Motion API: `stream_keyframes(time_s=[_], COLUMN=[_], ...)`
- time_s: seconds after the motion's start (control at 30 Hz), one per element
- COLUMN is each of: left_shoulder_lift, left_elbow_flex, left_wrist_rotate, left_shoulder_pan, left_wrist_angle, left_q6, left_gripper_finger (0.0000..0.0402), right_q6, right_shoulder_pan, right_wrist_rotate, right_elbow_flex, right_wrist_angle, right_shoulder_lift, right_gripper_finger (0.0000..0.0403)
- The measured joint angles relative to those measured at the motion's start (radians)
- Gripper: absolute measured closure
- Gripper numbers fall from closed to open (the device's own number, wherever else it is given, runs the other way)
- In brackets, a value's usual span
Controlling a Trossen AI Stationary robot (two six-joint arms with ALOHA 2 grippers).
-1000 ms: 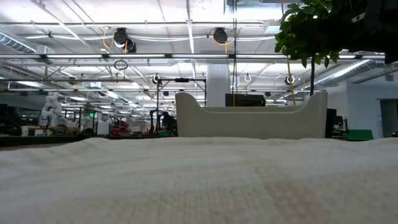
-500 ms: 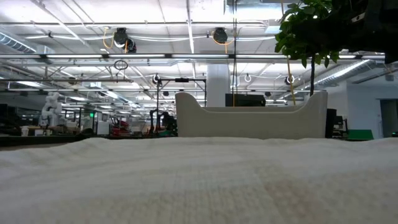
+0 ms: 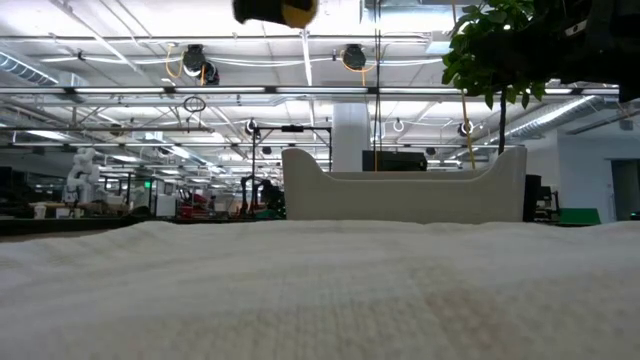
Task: Pick and placing Produce into tupperware
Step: Put the yellow lemon into the gray bin
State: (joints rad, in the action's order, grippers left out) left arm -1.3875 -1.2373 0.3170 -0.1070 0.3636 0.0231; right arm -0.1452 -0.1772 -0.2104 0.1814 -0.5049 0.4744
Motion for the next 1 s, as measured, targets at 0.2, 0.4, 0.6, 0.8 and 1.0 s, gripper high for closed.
stream_keyframes(time_s=[0.2, 0.4, 0.6, 0.8, 1.0], left_shoulder_lift=[-0.097, -0.186, -0.263, -0.314, -0.372], left_elbow_flex=[0.0, 0.0, 0.0, 0.0, 0.0], left_wrist_rotate=[-0.131, -0.255, -0.396, -0.531, -0.584], left_shoulder_pan=[0.067, 0.127, 0.177, 0.187, 0.171], left_wrist_angle=[-0.112, -0.189, -0.256, -0.289, -0.292], left_q6=[-0.017, 0.005, 0.028, 0.032, -0.017], left_gripper_finger=[0.0195, 0.0195, 0.0195, 0.0195, 0.0195], right_q6=[-0.001, 0.0, -0.001, -0.006, -0.009], right_shoulder_pan=[0.0, 0.0, 0.0, 0.0, 0.0], right_wrist_rotate=[0.0, 0.0, 0.0, 0.0, 0.0], right_elbow_flex=[0.0, 0.0, 0.0, 0.0, 0.0], right_wrist_angle=[0.0, 0.0, 0.003, 0.008, 0.01], right_shoulder_lift=[0.0, 0.0, 0.0, 0.0, 0.0], right_gripper_finger=[0.0403, 0.0403, 0.0403, 0.0403, 0.0403])
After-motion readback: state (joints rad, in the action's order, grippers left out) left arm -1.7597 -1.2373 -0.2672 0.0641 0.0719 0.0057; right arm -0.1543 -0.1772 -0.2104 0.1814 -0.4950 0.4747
